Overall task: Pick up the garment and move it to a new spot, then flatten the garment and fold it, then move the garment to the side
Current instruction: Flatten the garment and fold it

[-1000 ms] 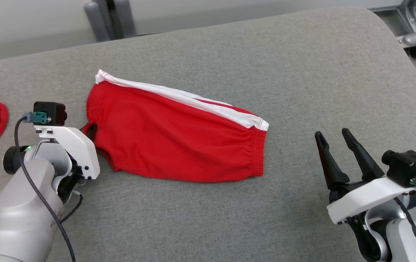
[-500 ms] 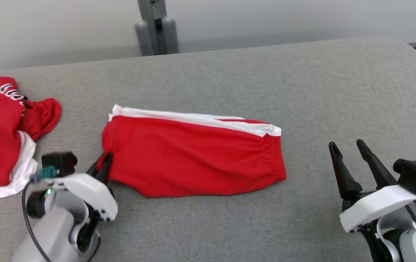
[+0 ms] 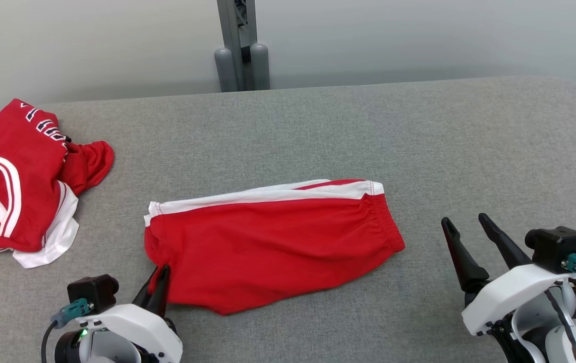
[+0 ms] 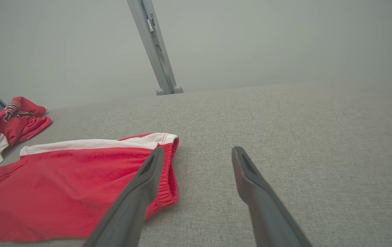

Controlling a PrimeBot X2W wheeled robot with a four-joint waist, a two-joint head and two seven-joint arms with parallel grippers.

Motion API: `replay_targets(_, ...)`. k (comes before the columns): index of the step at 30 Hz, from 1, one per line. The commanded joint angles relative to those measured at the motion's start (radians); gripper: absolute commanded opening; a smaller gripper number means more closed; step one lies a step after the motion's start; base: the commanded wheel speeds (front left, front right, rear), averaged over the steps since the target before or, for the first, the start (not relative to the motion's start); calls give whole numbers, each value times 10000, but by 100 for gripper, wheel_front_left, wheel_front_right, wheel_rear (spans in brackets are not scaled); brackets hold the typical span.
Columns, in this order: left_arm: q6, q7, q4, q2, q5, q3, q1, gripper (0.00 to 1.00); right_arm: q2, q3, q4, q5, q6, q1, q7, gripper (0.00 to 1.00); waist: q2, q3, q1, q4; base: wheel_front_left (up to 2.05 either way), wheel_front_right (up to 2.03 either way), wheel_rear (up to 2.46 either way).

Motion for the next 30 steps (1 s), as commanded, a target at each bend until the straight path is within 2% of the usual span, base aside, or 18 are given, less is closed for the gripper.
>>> replay_targets(1,123,-38,-71,92,75,52,111,0,-66,15,78,18,1,-124,59,100,0,-25,0,-4,0,0,0)
replay_targets(3,252,-128,-74,109,124,99,128,0,-64,111,175,33,1,-177,74,100,0,-46,0,-10,0,0,0)
replay_targets(4,305,-165,-63,104,146,106,133,30,-66,158,229,73,1,-210,95,100,0,-55,0,-11,0,0,0)
replay_targets(5,347,-256,-64,108,206,119,126,75,-64,219,293,125,1,-239,122,100,0,-65,0,-8,0,0,0)
replay_targets(6,396,-330,-51,117,236,136,121,100,-64,261,352,154,1,-275,146,100,0,-78,0,0,0,0,0)
replay_targets(17,762,-1307,-730,475,968,295,319,100,-64,659,1174,611,1,-711,527,100,0,-223,0,481,0,0,0)
replay_targets(24,1278,-1329,-2008,602,1278,220,759,100,-67,510,2752,606,1,-1300,768,100,0,-167,0,1125,0,0,0)
replay_targets(30,1485,-1223,-2621,590,1278,157,961,100,-70,157,4152,849,1,-1659,360,100,0,39,0,1648,0,0,0)
